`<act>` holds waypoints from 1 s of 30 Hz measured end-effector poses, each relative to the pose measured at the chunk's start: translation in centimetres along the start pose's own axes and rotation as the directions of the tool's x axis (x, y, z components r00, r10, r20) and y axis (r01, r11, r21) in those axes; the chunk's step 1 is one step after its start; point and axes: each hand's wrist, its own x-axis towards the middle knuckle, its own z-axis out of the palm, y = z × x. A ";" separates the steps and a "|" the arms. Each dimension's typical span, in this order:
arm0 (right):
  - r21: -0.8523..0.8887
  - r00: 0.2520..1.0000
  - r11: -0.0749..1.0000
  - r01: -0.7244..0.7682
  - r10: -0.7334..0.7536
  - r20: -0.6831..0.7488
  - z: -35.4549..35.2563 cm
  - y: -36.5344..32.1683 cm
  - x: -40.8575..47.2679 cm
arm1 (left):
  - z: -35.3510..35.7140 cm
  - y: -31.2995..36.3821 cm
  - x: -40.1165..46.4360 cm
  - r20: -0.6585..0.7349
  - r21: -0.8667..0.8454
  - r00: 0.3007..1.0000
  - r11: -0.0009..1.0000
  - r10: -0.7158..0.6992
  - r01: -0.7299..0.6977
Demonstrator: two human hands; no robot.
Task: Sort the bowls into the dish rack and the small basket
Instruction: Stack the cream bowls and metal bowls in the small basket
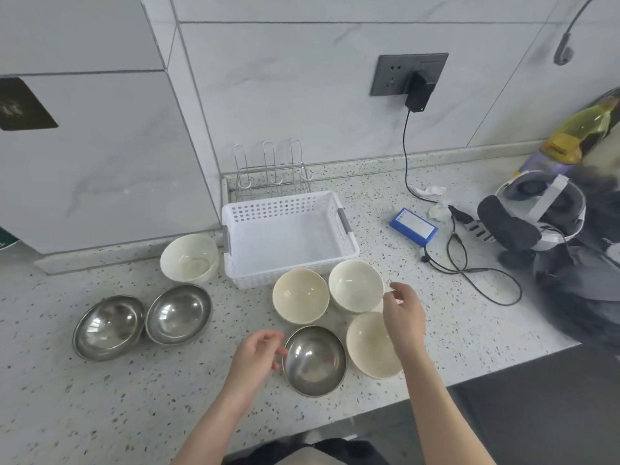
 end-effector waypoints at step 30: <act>-0.371 0.999 0.927 0.049 -0.047 0.016 -3.4 -3.6 5.0 | -1.9 2.7 5.6 -0.202 -0.076 0.972 0.988 0.117 -0.135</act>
